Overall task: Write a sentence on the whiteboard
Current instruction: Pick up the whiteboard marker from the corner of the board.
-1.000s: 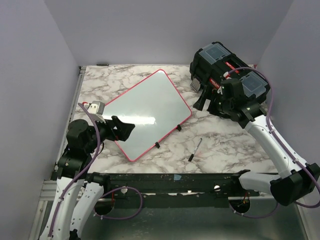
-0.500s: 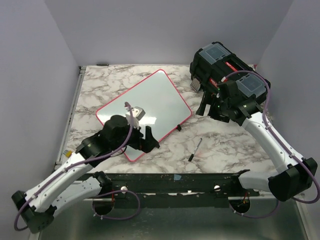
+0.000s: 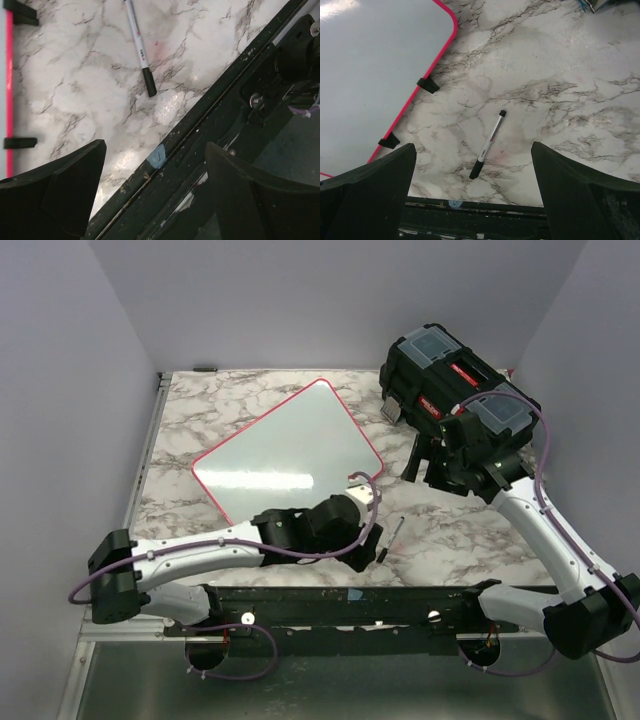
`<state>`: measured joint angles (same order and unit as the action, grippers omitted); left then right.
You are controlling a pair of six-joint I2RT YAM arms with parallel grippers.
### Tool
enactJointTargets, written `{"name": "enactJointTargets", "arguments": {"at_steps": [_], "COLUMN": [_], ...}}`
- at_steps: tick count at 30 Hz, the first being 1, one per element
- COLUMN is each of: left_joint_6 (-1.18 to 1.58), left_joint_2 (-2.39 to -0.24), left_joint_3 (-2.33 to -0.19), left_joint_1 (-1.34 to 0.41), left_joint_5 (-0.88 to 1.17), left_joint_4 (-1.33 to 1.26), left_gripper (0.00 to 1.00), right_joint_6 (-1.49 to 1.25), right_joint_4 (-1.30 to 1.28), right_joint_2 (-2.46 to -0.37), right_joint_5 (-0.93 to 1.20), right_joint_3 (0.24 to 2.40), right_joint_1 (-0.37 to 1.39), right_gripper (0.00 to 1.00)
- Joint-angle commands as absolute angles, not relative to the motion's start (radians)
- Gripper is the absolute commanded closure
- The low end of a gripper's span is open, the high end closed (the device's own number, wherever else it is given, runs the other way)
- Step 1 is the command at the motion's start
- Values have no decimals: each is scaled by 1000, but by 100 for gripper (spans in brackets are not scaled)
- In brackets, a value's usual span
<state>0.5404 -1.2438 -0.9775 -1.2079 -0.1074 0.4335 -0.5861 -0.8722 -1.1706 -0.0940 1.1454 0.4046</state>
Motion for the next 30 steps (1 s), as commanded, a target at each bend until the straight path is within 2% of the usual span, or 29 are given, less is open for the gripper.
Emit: {"name": "enactJointTargets", "arguments": {"at_steps": [1,9,20,30], "left_joint_6": [592,574,613,612], "left_joint_2": [-1385,-1641,-1795,-1901], "left_joint_3": [-1035,-1156,-1184,-1225], "left_joint_1": [-1277,-1340,-1345,-1345], "left_joint_5": [-220,-320,-357,-403], "left_joint_4": [312,289,257,266], "left_gripper": [23,34,49,57], "right_joint_6": [-601,-650,-675,-682], "right_joint_4": [-901,-906,-899,-883], "right_joint_2": [-1148,-1111,-1095,-1107], "right_joint_5": [-145,-212,-222,-216], "right_joint_3": [1120,1115,1085,1092], "right_joint_1": [403,403,403,403], "right_gripper": [0,0,0,0]}}
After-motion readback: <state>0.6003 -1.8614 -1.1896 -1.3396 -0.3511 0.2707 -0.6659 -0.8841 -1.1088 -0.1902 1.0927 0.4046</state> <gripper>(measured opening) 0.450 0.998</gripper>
